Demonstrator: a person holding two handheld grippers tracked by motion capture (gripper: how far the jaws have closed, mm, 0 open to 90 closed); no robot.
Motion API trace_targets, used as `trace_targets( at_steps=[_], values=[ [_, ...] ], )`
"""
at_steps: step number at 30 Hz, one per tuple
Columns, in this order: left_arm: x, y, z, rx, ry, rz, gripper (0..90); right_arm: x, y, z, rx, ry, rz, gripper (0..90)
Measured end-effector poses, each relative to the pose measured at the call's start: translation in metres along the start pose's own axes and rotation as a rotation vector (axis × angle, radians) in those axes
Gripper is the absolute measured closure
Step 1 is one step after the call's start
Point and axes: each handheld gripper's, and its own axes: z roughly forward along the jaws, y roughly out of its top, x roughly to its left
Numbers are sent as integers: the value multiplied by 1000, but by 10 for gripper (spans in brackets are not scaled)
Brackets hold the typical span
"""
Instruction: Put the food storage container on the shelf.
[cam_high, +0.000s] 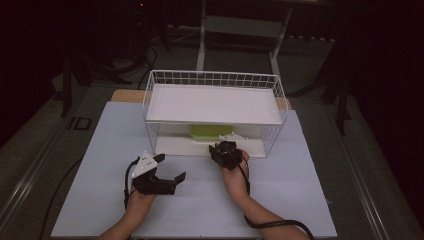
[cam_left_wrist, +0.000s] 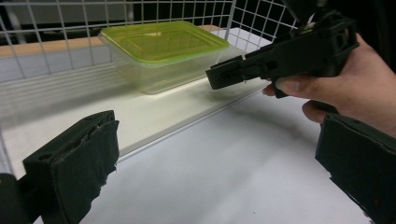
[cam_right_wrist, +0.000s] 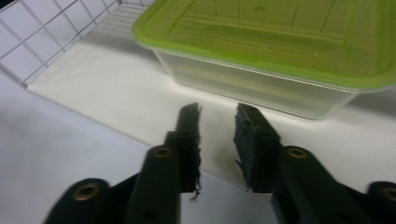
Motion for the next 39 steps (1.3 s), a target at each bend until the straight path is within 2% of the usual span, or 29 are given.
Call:
trace_targets(
  at_steps=[2,3,5,7,8,9,10,12,14,15,17,18,21,28,30,32,39],
  values=[
    [0,1,0,-6,-21,5,1,0,-1,-6,-9,13,-14,588],
    [-1,1,0,-6,-29,10,1,0,-2,-9,-10,33,-16,536],
    [0,3,0,-23,-74,-11,1,-1,-2,-15,-7,89,-32,419],
    [2,7,1,-24,-89,-17,1,0,-2,-22,-8,118,-52,350],
    [2,10,1,-26,-96,2,2,0,-2,-24,-15,125,-55,324],
    [2,13,1,-26,-105,11,1,0,-3,-31,-23,152,-60,282],
    [2,15,1,-30,-125,12,1,1,-2,-34,-26,167,-57,271],
    [1,17,1,-33,-137,13,1,1,-3,-38,-36,175,-52,260],
    [-1,22,0,-32,-162,27,1,1,-2,-46,-43,200,-45,200],
    [-2,24,-1,-36,-175,27,1,1,-3,-48,-43,194,-48,201],
    [-3,25,-2,-34,-185,29,1,0,-3,-54,-41,215,-41,196],
    [-4,28,-5,-36,-204,26,1,0,-4,-59,-45,214,-43,197],
    [-6,29,-10,-35,-218,31,1,-1,-6,-67,-46,220,-53,200],
    [-12,26,-20,-14,-282,22,1,-6,-16,-93,-53,236,-86,218],
    [-14,24,-22,-4,-288,23,1,-8,-19,-100,-70,252,-87,225],
    [-16,22,-24,9,-296,25,1,-9,-21,-105,-64,261,-108,229],
    [-20,16,-33,37,-327,33,1,-19,-30,-123,-80,244,-121,228]
  ],
)
